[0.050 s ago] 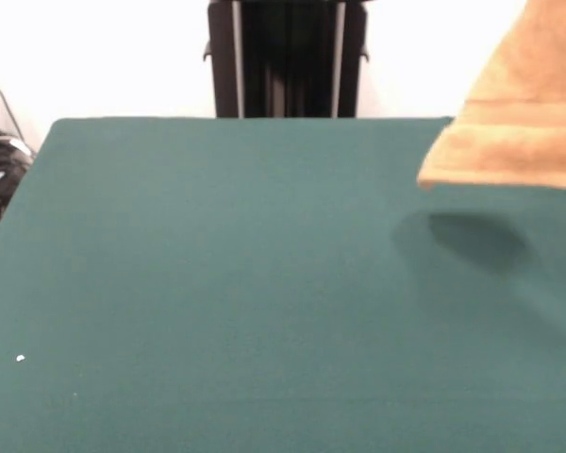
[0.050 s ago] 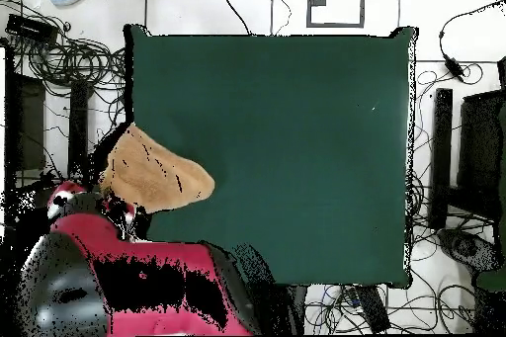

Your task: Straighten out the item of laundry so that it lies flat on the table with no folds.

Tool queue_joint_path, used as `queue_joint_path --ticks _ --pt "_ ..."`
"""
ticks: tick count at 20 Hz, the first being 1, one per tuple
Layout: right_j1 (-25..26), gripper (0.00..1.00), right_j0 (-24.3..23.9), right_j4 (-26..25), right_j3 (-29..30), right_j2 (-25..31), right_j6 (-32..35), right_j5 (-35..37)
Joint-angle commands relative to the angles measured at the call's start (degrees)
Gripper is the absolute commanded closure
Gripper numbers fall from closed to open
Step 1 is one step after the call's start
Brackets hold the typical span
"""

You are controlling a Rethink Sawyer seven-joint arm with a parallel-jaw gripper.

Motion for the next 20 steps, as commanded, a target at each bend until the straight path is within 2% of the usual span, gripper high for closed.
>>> queue_joint_path --ticks 1,3,6,9,12,15,20 --pt "2.4 1.0 -8.3 2.9 15.7 16.6 -31.2 -9.3" --pt "3.4 1.0 -12.2 1.8 17.4 21.0 -33.3 -12.8" --pt "6.0 1.0 -16.3 -4.1 18.0 26.1 -30.8 -18.0" --pt "8.8 1.0 -17.5 -11.0 17.1 27.2 -27.4 -22.2" --pt "10.3 1.0 -19.8 -15.7 16.5 29.0 -27.0 -23.4" --pt "10.6 1.0 -22.3 -19.2 16.2 30.9 -26.5 -23.0" --pt "8.2 1.0 -31.4 -21.8 15.4 37.6 -30.2 -14.6"
